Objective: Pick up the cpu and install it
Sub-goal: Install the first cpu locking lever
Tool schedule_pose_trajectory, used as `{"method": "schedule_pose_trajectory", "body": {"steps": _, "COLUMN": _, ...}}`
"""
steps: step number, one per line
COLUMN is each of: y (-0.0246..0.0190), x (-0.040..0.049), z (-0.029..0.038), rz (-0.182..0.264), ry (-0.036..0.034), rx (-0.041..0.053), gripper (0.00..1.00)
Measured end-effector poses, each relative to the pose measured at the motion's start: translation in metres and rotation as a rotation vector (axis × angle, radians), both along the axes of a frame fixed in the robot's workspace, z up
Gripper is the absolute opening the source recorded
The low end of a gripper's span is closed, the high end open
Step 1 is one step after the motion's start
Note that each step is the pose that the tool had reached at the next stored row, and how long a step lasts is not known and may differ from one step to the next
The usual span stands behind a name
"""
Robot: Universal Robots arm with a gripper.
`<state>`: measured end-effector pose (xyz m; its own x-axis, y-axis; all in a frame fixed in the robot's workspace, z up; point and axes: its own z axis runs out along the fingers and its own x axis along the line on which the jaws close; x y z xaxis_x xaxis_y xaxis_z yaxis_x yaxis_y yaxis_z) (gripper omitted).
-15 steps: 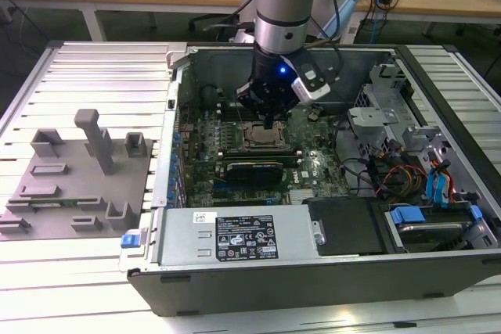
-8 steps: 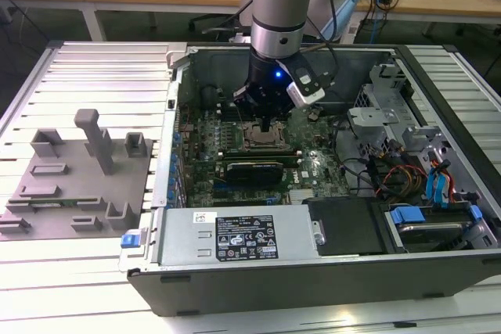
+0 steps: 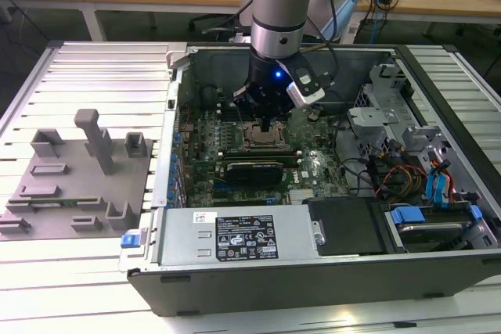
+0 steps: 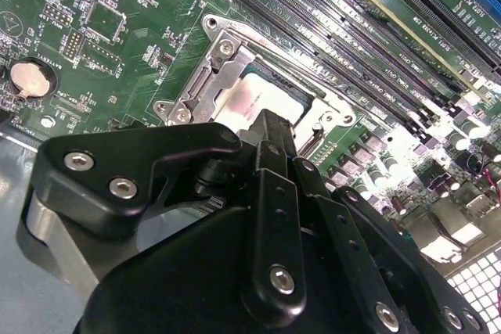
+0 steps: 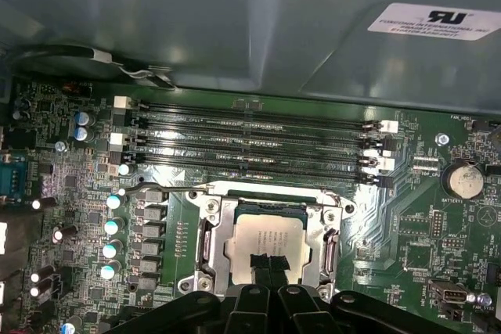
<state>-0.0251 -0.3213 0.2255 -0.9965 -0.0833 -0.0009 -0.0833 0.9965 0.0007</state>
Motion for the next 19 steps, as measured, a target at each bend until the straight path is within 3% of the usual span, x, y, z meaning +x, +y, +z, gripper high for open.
{"method": "schedule_pose_trajectory", "body": {"steps": 6, "y": 0.0, "x": 0.0, "z": 0.0036, "rz": 0.0, "ry": -0.0001, "rx": 0.0001, "gripper": 0.11}}
{"method": "schedule_pose_trajectory", "body": {"steps": 11, "y": 0.0, "x": 0.0, "z": 0.0115, "rz": 0.0, "ry": 0.0, "rx": 0.0, "gripper": 0.11}}
{"method": "schedule_pose_trajectory", "body": {"steps": 16, "y": 0.0, "x": 0.0, "z": 0.0218, "rz": 0.0, "ry": 0.0, "rx": 0.0, "gripper": 0.11}}
{"method": "schedule_pose_trajectory", "body": {"steps": 19, "y": 0.0, "x": 0.0, "z": 0.0327, "rz": 0.0, "ry": 0.0, "rx": 0.0001, "gripper": 0.11}}
